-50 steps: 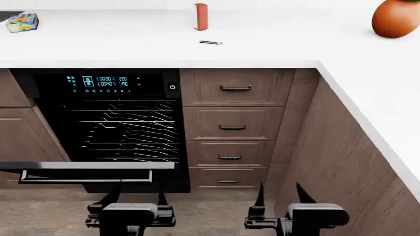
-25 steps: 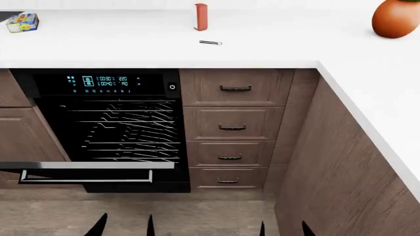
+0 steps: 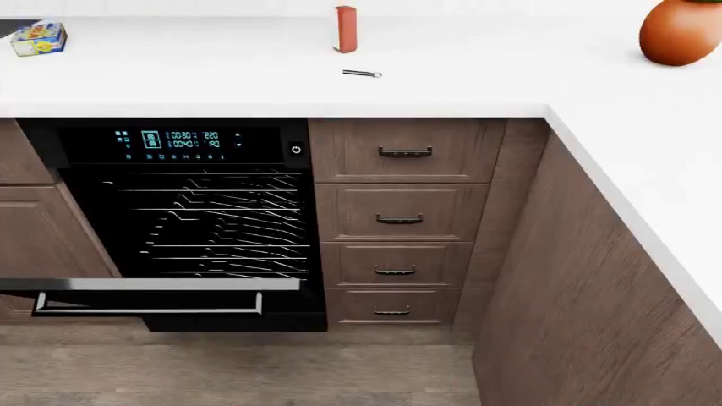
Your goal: Close the dishwasher door
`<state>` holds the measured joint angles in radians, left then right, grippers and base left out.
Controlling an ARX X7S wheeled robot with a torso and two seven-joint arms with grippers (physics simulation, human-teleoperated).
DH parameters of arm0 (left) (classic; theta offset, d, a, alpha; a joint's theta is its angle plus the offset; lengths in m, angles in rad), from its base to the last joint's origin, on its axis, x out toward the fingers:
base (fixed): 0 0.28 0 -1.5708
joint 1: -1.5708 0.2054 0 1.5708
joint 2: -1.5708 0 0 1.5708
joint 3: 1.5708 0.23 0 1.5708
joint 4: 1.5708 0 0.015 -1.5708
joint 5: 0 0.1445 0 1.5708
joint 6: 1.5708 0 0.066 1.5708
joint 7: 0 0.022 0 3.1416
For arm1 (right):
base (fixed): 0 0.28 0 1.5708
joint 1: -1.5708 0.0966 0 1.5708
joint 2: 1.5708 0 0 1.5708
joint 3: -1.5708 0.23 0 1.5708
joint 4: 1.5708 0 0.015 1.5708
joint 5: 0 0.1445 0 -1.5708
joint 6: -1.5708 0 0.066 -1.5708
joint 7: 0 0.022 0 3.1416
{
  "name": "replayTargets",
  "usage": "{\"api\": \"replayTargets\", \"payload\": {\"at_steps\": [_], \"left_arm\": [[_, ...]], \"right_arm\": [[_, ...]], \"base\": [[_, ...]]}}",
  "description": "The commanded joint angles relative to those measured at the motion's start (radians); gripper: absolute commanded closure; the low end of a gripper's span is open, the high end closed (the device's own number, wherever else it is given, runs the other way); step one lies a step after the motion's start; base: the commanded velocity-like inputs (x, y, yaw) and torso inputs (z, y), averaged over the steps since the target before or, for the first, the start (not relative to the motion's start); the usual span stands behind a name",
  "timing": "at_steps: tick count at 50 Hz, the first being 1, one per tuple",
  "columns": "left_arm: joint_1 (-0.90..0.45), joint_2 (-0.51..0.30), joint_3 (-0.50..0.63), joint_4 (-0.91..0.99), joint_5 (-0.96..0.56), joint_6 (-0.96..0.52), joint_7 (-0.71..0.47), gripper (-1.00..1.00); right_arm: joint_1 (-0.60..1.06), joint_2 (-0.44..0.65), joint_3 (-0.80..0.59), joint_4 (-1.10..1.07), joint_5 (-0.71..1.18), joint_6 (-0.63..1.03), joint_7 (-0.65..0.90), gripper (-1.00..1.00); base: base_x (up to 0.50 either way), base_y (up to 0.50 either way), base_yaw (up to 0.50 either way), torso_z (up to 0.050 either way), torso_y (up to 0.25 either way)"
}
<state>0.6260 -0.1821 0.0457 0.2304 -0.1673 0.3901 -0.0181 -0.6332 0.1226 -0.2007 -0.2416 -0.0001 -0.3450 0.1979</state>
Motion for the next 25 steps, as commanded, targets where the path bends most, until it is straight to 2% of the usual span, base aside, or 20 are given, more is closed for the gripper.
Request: {"api": "replayTargets", "payload": {"at_steps": [1,25], "left_arm": [[0.024,-0.006,-0.002,-0.021,-0.020,0.058,0.000,-1.00],[0.016,-0.014,0.015,-0.024,-0.009,0.047,-0.025,-1.00]], "right_arm": [[-0.023,0.012,-0.026,0.024,0.013,-0.045,0.013,-1.00],[-0.012,0.042,-0.053,0.012,0.024,-0.032,0.037,-1.00]], "base": [[0.00,0.00,0.00,0.000,0.000],[0.00,0.00,0.00,-0.001,0.000]]}}
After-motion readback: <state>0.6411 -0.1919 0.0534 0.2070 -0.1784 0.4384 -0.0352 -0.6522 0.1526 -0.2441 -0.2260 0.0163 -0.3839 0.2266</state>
